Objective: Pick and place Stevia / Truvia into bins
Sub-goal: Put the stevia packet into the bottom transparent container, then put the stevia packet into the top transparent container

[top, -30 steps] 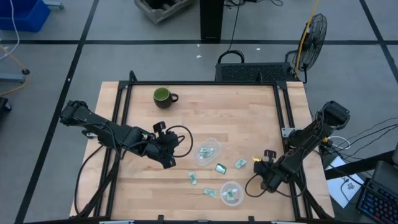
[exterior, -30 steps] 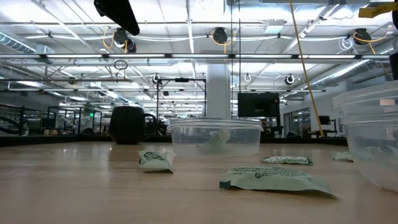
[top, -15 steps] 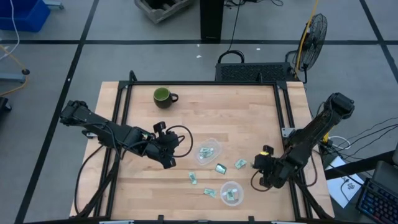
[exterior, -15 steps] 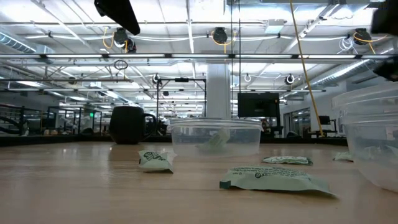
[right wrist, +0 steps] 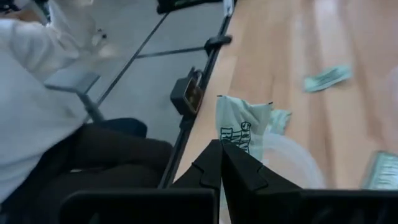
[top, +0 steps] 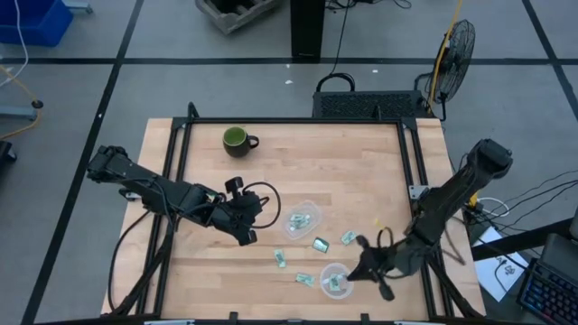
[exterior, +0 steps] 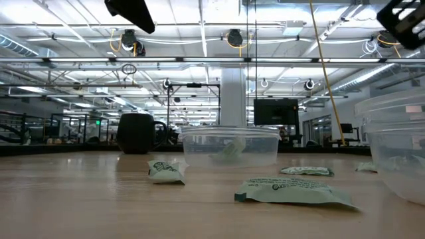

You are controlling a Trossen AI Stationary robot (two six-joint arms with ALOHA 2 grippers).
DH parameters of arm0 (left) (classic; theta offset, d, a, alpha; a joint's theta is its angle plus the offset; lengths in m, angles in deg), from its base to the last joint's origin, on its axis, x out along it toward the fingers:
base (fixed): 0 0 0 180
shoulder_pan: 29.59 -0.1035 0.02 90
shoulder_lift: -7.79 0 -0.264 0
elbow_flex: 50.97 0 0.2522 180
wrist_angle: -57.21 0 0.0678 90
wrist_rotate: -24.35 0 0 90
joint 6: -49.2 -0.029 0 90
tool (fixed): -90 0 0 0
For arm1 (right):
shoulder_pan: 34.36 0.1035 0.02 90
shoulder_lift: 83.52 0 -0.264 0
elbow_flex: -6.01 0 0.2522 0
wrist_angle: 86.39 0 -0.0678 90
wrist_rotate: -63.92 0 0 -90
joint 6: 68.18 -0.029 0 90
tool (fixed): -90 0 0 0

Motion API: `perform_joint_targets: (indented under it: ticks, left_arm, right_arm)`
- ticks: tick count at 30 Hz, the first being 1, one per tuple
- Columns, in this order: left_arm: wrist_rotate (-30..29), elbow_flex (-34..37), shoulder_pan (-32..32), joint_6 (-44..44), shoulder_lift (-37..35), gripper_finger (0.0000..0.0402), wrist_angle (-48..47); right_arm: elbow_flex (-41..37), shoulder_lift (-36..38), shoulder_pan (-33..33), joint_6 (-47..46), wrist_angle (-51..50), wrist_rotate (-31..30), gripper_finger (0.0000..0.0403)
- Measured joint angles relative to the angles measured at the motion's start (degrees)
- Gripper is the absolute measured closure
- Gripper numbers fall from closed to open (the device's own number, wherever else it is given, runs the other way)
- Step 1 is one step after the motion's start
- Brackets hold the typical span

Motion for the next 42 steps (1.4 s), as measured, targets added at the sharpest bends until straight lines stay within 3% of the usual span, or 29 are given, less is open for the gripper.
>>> perform_joint_targets:
  ticks: [4, 14, 30, 42]
  left_arm:
    - [-0.09, 0.0, 0.0, 0.02, 0.0, 0.0344, 0.0]
    - [-0.03, 0.0, 0.01, 1.69, 0.0, 0.0344, 0.0]
    - [0.02, 0.0, 0.01, 2.99, 0.0, 0.0344, 0.09]
    - [0.02, 0.0, -0.01, 2.99, 0.0, 0.0344, 0.2]
  right_arm:
    - [1.9, -5.79, -1.82, 0.07, -0.13, 3.84, 0.0403]
    - [21.29, -12.15, -3.95, 5.35, -31.97, 6.08, 0.0403]
    - [23.04, -20.72, -4.17, -0.22, -33.24, 10.62, 0.04]
    - [23.04, -19.88, -5.31, 3.59, -35.48, 10.47, 0.0321]
